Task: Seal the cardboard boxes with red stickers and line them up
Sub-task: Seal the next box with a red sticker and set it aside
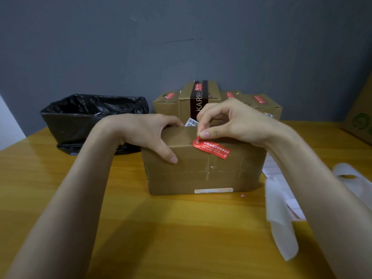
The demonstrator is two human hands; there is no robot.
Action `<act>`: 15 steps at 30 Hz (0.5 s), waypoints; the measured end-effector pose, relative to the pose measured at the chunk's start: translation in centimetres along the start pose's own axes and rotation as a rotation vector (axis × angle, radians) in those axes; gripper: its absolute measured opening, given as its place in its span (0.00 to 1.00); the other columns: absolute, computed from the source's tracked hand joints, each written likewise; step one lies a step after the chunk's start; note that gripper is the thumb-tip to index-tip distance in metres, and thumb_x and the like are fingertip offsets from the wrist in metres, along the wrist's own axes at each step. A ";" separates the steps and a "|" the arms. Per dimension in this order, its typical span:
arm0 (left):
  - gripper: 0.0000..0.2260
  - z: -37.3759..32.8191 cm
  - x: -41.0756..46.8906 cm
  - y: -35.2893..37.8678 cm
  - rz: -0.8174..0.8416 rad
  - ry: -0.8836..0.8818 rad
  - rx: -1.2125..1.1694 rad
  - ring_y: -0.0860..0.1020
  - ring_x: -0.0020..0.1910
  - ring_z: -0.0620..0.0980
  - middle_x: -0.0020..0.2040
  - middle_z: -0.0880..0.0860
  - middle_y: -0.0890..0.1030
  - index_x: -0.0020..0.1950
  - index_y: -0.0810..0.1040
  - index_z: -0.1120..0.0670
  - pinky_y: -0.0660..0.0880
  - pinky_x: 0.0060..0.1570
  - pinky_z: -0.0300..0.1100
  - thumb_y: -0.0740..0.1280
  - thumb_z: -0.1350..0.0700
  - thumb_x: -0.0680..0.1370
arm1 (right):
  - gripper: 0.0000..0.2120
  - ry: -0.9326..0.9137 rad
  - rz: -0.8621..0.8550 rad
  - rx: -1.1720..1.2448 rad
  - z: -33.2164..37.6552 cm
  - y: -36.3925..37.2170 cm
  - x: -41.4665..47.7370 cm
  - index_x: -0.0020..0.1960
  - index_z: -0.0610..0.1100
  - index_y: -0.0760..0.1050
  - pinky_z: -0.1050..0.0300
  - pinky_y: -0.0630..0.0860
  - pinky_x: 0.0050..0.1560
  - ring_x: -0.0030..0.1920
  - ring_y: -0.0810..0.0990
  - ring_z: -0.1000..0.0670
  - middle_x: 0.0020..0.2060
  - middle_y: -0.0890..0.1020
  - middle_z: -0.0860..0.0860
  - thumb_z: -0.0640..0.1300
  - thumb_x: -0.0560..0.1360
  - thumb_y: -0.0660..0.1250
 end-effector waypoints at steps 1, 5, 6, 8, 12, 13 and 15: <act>0.33 0.0 0.0 0.0 0.000 0.001 -0.002 0.73 0.50 0.36 0.53 0.37 0.71 0.68 0.64 0.43 0.73 0.41 0.29 0.75 0.49 0.67 | 0.06 0.000 0.009 0.008 -0.1 -0.1 -0.1 0.38 0.45 0.80 0.69 0.73 0.47 0.45 0.77 0.54 0.42 0.78 0.52 0.35 0.69 0.71; 0.33 0.0 0.0 0.0 0.004 0.000 -0.009 0.72 0.51 0.37 0.54 0.36 0.70 0.68 0.63 0.42 0.72 0.43 0.30 0.75 0.49 0.67 | 0.05 -0.007 0.044 0.018 -0.1 -0.5 -0.3 0.38 0.46 0.81 0.67 0.74 0.49 0.46 0.77 0.54 0.43 0.77 0.50 0.36 0.69 0.72; 0.33 0.0 0.0 0.0 0.008 0.000 -0.015 0.72 0.51 0.37 0.54 0.37 0.70 0.68 0.63 0.42 0.72 0.43 0.31 0.75 0.49 0.67 | 0.05 -0.008 0.049 0.014 -0.1 -0.6 -0.3 0.38 0.46 0.81 0.68 0.74 0.49 0.46 0.77 0.54 0.43 0.77 0.51 0.36 0.69 0.72; 0.32 0.0 0.0 0.0 0.015 0.004 -0.021 0.73 0.51 0.38 0.54 0.37 0.70 0.67 0.64 0.42 0.73 0.43 0.32 0.75 0.49 0.67 | 0.05 -0.012 0.049 0.021 -0.1 -0.7 -0.3 0.38 0.47 0.80 0.68 0.73 0.49 0.46 0.77 0.56 0.42 0.77 0.52 0.37 0.69 0.72; 0.31 0.1 0.1 0.1 0.022 0.010 -0.030 0.73 0.51 0.38 0.54 0.38 0.71 0.65 0.64 0.41 0.74 0.43 0.32 0.75 0.49 0.67 | 0.04 -0.043 0.031 0.094 -0.7 -1.1 -0.5 0.36 0.49 0.80 0.66 0.73 0.50 0.46 0.77 0.55 0.41 0.77 0.54 0.41 0.67 0.72; 0.31 0.1 0.1 0.0 0.020 0.010 -0.029 0.73 0.51 0.38 0.54 0.38 0.71 0.65 0.64 0.41 0.74 0.43 0.32 0.75 0.49 0.67 | 0.03 -0.051 0.036 0.103 -0.8 -1.2 -0.5 0.37 0.47 0.80 0.67 0.72 0.50 0.46 0.76 0.55 0.40 0.77 0.54 0.40 0.67 0.71; 0.30 0.2 0.1 0.0 0.015 0.012 -0.027 0.73 0.51 0.38 0.54 0.38 0.71 0.64 0.64 0.40 0.73 0.43 0.31 0.75 0.49 0.67 | 0.02 -0.072 0.060 0.109 -1.0 -1.3 -0.7 0.37 0.45 0.80 0.67 0.72 0.50 0.45 0.77 0.57 0.40 0.77 0.54 0.39 0.67 0.70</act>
Point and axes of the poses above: each hand's wrist, its own x-axis towards the middle knuckle, its own y-axis out of the palm, z = x × y, the point moved 3 cm from there along x, towards the middle knuckle
